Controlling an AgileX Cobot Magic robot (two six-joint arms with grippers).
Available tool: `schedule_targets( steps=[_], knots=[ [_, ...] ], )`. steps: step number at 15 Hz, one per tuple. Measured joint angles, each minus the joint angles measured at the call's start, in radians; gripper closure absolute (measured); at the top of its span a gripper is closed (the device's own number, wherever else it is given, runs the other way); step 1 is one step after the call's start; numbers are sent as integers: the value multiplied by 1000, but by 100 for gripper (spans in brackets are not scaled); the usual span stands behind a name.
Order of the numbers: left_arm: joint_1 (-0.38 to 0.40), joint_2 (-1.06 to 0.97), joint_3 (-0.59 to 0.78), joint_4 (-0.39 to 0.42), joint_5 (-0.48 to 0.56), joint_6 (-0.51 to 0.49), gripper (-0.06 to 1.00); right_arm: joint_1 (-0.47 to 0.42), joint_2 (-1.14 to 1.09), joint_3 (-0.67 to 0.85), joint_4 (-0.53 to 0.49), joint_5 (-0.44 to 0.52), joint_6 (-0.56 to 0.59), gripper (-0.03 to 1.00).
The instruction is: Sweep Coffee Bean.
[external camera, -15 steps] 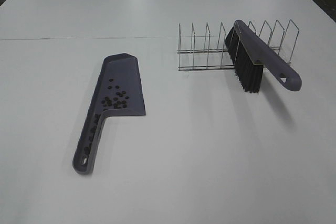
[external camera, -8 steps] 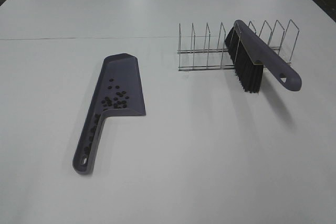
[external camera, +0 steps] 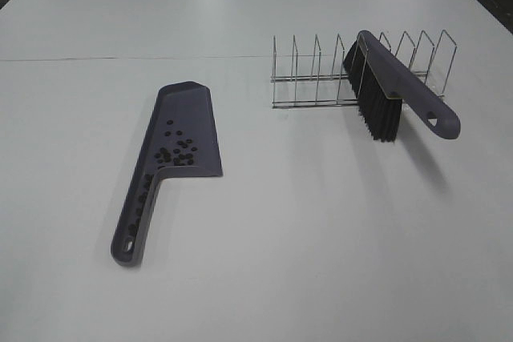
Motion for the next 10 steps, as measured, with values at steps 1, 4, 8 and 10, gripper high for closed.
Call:
schedule_targets(
  steps=[1, 4, 8, 10],
  knots=[
    [25, 0, 0, 0, 0, 0, 31, 0, 0, 0, 0, 0, 0, 21],
    [51, 0, 0, 0, 0, -2, 31, 0, 0, 0, 0, 0, 0, 21],
    [51, 0, 0, 0, 0, -2, 31, 0, 0, 0, 0, 0, 0, 21],
    [51, 0, 0, 0, 0, -2, 31, 0, 0, 0, 0, 0, 0, 21]
  ],
)
